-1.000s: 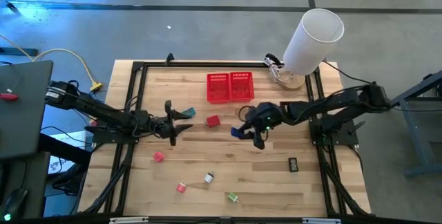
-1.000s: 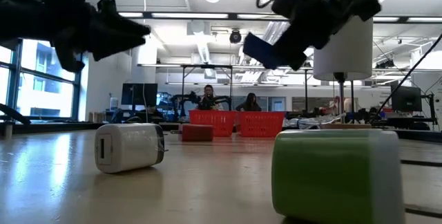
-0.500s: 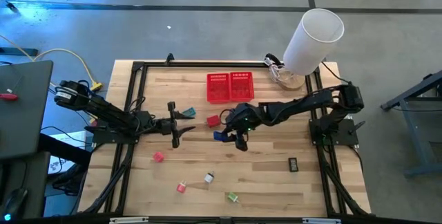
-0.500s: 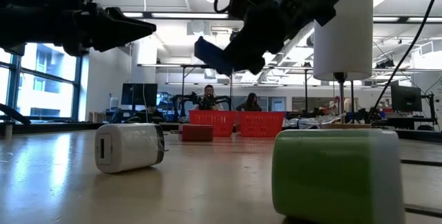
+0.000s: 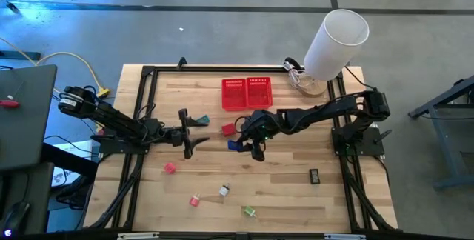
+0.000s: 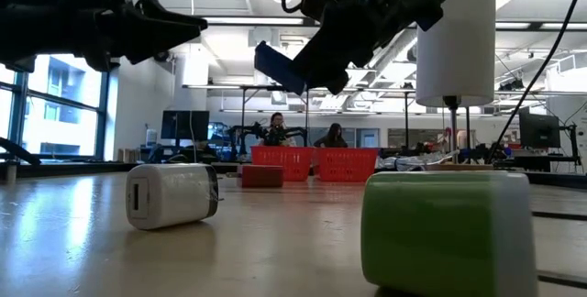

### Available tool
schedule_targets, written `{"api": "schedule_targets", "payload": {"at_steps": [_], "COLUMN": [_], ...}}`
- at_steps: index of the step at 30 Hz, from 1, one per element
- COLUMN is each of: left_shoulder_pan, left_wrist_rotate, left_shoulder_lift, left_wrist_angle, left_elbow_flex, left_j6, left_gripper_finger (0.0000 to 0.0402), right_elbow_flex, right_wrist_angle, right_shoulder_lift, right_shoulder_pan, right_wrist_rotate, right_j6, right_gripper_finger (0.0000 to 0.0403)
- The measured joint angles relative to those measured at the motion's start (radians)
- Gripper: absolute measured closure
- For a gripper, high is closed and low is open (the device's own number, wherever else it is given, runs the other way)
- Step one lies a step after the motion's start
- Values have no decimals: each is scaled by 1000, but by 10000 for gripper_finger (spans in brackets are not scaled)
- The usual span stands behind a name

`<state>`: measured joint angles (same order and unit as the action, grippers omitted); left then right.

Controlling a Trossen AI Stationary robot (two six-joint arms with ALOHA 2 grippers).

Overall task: Pick & Place Office items
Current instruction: Put the blue digital clock into the left red bin

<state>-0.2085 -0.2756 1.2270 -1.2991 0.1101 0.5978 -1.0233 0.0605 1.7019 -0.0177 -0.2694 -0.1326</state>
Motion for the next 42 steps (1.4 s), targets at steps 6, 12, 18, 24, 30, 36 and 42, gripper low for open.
{"api": "schedule_targets", "payload": {"at_steps": [6,12,18,24,30,36,42], "left_shoulder_pan": [0,2,10,5,-13,-50,-59], "left_wrist_rotate": [0,-1,-4,1,11,13,21], "left_shoulder_lift": [0,0,0,0,0,0,13], "left_wrist_angle": [3,2,-11,36,268,400,399], "left_elbow_flex": [0,0,0,36,158,245,264], "left_j6": [-28,-209,-255,-132,-78,8,15], "left_gripper_finger": [109,105,105,111,128,134,134], "right_elbow_flex": [0,0,0,0,0,0,0], "right_wrist_angle": [5,14,17,28,51,69,85], "right_shoulder_lift": [0,0,0,0,0,0,0], "right_shoulder_pan": [0,0,0,2,29,47,47], "right_wrist_rotate": [0,-2,-7,-33,-106,-139,-158], "right_j6": [-1,-4,-3,-15,-68,-85,-110], "right_gripper_finger": [264,264,264,264,264,264,261]}}
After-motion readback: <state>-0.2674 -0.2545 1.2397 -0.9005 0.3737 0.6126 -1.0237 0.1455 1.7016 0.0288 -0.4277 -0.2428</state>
